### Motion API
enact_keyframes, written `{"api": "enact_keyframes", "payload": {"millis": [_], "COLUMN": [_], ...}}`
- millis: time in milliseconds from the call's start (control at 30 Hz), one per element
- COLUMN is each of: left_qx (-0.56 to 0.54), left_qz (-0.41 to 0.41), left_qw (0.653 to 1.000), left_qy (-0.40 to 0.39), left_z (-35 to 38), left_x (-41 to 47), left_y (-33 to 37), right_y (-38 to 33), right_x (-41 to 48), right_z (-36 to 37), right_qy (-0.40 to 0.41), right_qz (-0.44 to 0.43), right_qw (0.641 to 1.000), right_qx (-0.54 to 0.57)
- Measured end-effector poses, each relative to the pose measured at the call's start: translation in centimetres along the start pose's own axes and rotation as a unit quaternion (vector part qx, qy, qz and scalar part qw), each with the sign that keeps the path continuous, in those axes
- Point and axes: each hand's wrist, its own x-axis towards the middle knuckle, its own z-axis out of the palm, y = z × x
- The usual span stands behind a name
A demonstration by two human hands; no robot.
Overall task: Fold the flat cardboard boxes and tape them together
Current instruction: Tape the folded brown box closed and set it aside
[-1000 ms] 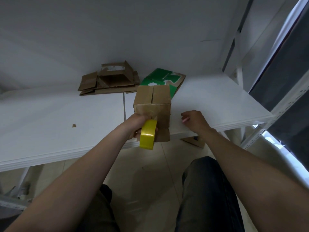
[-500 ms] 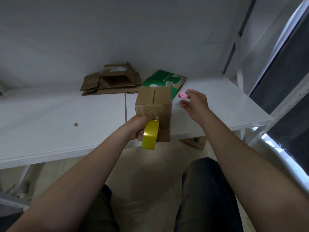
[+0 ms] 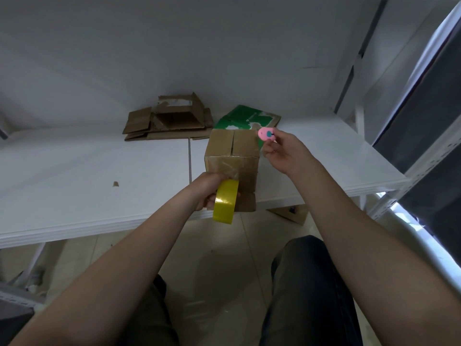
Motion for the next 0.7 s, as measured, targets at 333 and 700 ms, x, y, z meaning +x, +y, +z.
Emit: {"api": "enact_keyframes", "payload": {"millis": [333, 700], "left_qx": [-0.026, -0.028], "left_qz": [0.005, 0.000], "left_qw": [0.999, 0.999], "left_qy": [-0.034, -0.038], "left_z": [-0.4, -0.4], "left_x": [0.7, 0.8], "left_y": [-0.7, -0.8], "right_y": [0.7, 1.0], "right_x": [-0.9, -1.5], "right_z": [1.1, 1.0], "right_qy": [0.055, -0.023], "right_qz": [-0.024, 0.032], "right_qw": [0.997, 0.993], "right_qx": [0.057, 0.109]}}
